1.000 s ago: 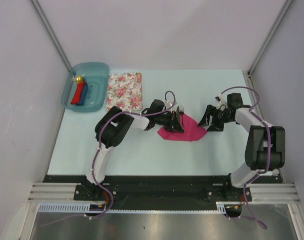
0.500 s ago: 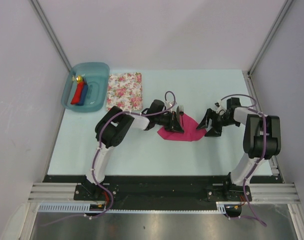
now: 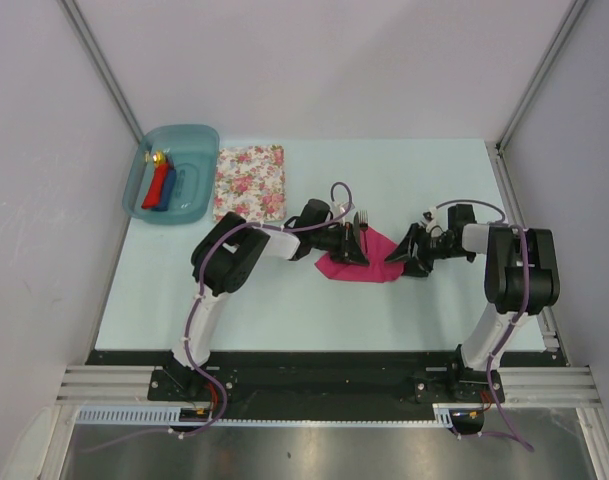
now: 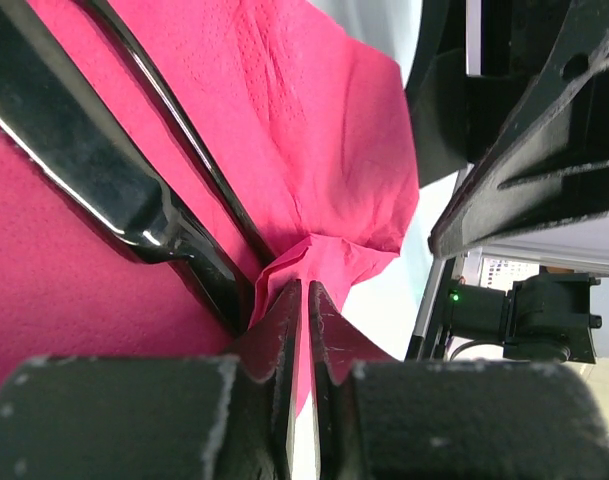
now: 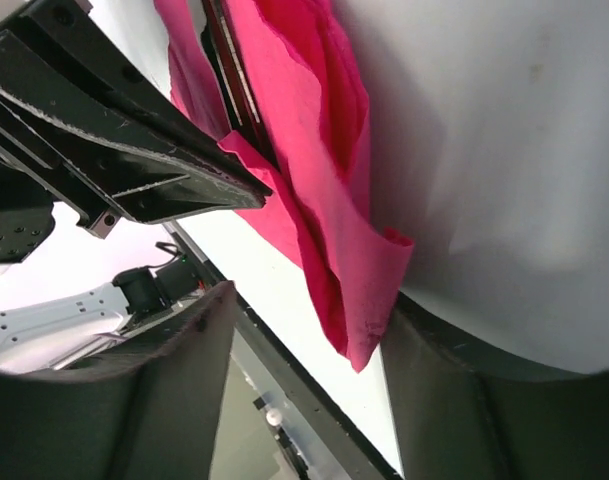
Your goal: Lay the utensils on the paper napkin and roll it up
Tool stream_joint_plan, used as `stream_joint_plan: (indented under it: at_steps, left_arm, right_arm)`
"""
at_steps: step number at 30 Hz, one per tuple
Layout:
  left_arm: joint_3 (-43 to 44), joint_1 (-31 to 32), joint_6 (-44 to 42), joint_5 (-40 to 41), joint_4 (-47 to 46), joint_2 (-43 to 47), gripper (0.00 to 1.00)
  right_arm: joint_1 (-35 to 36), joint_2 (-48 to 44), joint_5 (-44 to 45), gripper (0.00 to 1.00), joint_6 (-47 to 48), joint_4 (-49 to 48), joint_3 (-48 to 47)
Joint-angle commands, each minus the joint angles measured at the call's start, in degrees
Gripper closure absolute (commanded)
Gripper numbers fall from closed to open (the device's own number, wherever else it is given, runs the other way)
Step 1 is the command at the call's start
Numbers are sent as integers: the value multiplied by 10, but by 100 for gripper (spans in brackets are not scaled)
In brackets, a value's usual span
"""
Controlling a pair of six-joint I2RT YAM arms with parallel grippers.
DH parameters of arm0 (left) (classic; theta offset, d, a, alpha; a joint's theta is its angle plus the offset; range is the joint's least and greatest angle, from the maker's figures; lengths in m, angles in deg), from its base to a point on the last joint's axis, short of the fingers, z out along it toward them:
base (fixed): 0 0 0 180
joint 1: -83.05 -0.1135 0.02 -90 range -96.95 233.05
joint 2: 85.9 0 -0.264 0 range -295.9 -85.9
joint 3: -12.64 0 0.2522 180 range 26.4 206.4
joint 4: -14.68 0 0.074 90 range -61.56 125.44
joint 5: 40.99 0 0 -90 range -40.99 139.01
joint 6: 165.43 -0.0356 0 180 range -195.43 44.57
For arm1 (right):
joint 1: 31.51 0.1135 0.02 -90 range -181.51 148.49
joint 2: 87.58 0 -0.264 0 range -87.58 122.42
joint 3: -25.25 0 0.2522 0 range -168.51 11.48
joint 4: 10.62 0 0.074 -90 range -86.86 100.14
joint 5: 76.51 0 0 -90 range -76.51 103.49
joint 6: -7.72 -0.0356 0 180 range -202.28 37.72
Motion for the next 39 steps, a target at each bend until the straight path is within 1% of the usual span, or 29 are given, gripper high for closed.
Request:
stream_joint_plan:
  at_steps: [1, 2, 7, 9, 10, 12, 13, 15, 17, 19, 27, 31, 35, 39]
  left_arm:
    - [25, -3, -2, 0, -7, -9, 90]
    - [26, -3, -2, 0, -7, -9, 90]
    - [27, -3, -1, -1, -5, -9, 91]
    - [25, -3, -2, -1, -6, -9, 91]
    - [25, -3, -1, -2, -6, -8, 91]
    - [26, -3, 0, -2, -7, -9, 91]
    - [26, -3, 0, -2, -6, -8, 91]
    - [27, -3, -1, -2, -6, -8, 91]
    - [28, -3, -1, -4, -5, -8, 91]
    - [28, -3, -1, -3, -5, -7, 91]
    - [29, -5, 2, -6, -9, 3, 92]
    - [20, -11, 4, -24, -14, 25, 90]
    - [-6, -20, 6, -37, -27, 56, 87]
    - [-44, -30, 3, -41, -13, 86, 84]
  right_arm:
    - [18, -35, 14, 42, 1, -16, -2]
    - [19, -39, 29, 44, 2, -15, -3]
    - [34, -62, 74, 50, 9, -15, -17]
    - [41, -66, 85, 57, 16, -14, -22]
    - [54, -66, 90, 65, 17, -14, -24]
    - [70, -59, 97, 73, 24, -7, -33]
    - [74, -54, 98, 82, 24, -7, -34]
    - [83, -47, 99, 87, 23, -6, -41]
    - [95, -38, 103, 95, 19, -12, -48]
    - [103, -35, 99, 98, 10, -18, -53]
    - [132, -5, 110, 99, 8, -21, -71]
    - [139, 10, 117, 99, 14, -20, -71]
    - [142, 16, 120, 100, 17, -20, -72]
    - [145, 13, 120, 99, 18, -20, -76]
